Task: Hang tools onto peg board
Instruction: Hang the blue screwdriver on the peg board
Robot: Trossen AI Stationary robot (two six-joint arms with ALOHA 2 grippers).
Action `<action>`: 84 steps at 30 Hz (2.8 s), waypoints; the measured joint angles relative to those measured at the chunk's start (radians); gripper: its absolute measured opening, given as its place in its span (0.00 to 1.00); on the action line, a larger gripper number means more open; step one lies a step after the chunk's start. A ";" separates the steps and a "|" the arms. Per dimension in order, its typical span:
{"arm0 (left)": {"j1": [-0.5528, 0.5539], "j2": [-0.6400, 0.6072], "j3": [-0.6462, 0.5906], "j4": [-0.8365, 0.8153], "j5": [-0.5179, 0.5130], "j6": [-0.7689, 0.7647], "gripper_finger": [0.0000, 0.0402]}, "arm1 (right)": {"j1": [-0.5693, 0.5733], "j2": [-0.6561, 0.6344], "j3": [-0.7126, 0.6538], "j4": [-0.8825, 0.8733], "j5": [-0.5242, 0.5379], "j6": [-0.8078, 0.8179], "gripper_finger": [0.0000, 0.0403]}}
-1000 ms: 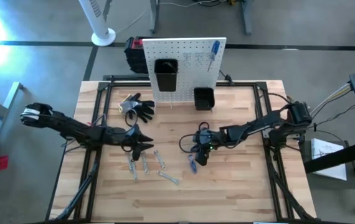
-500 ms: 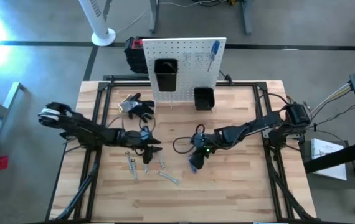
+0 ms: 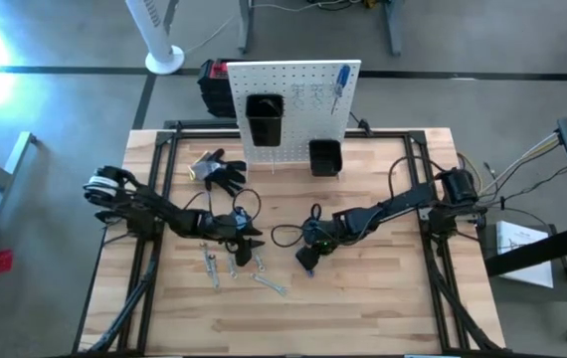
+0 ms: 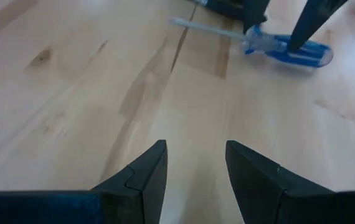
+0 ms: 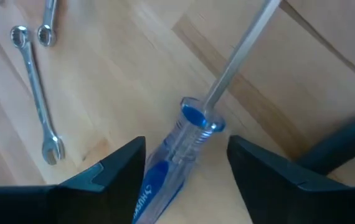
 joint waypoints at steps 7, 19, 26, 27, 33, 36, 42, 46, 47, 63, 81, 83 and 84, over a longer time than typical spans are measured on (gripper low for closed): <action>0.000 -0.017 -0.008 0.000 0.009 -0.005 0.38 | -0.001 -0.002 0.015 -0.028 0.015 -0.112 0.41; 0.000 -0.060 -0.016 0.000 0.008 0.002 0.38 | -0.003 0.006 0.018 -0.077 0.016 -0.170 0.16; 0.000 -0.061 -0.016 0.001 0.008 0.001 0.38 | -0.003 -0.003 0.016 -0.081 0.018 -0.219 0.16; 0.000 -0.062 -0.016 0.001 0.008 0.000 0.38 | -0.002 -0.005 0.016 -0.082 0.020 -0.227 0.15; 0.000 -0.062 -0.016 0.000 0.007 -0.001 0.38 | -0.001 -0.010 0.015 -0.089 0.028 -0.267 0.14; 0.001 -0.062 -0.016 0.000 0.007 -0.001 0.38 | 0.004 -0.012 0.015 -0.097 0.029 -0.311 0.14; 0.001 -0.062 -0.016 0.003 0.007 0.037 0.38 | 0.024 -0.027 0.020 -0.120 0.038 -0.463 0.15; 0.001 -0.062 -0.016 0.017 0.007 0.066 0.38 | 0.030 -0.038 0.055 -0.177 0.040 -0.539 0.17; 0.001 -0.062 -0.016 0.025 0.007 0.073 0.38 | 0.030 -0.038 0.068 -0.203 0.044 -0.559 0.17; 0.001 -0.062 0.003 0.049 0.008 0.157 0.38 | 0.030 -0.039 0.143 -0.383 0.079 -0.620 0.35; 0.001 -0.062 0.003 0.039 0.010 0.156 0.38 | 0.044 -0.036 0.240 -0.496 0.053 -0.398 0.54; 0.001 -0.062 0.003 0.037 0.010 0.156 0.38 | 0.050 -0.036 0.240 -0.497 0.060 -0.395 0.54; 0.001 -0.062 0.003 0.036 0.010 0.156 0.38 | 0.051 -0.036 0.240 -0.498 0.061 -0.391 0.54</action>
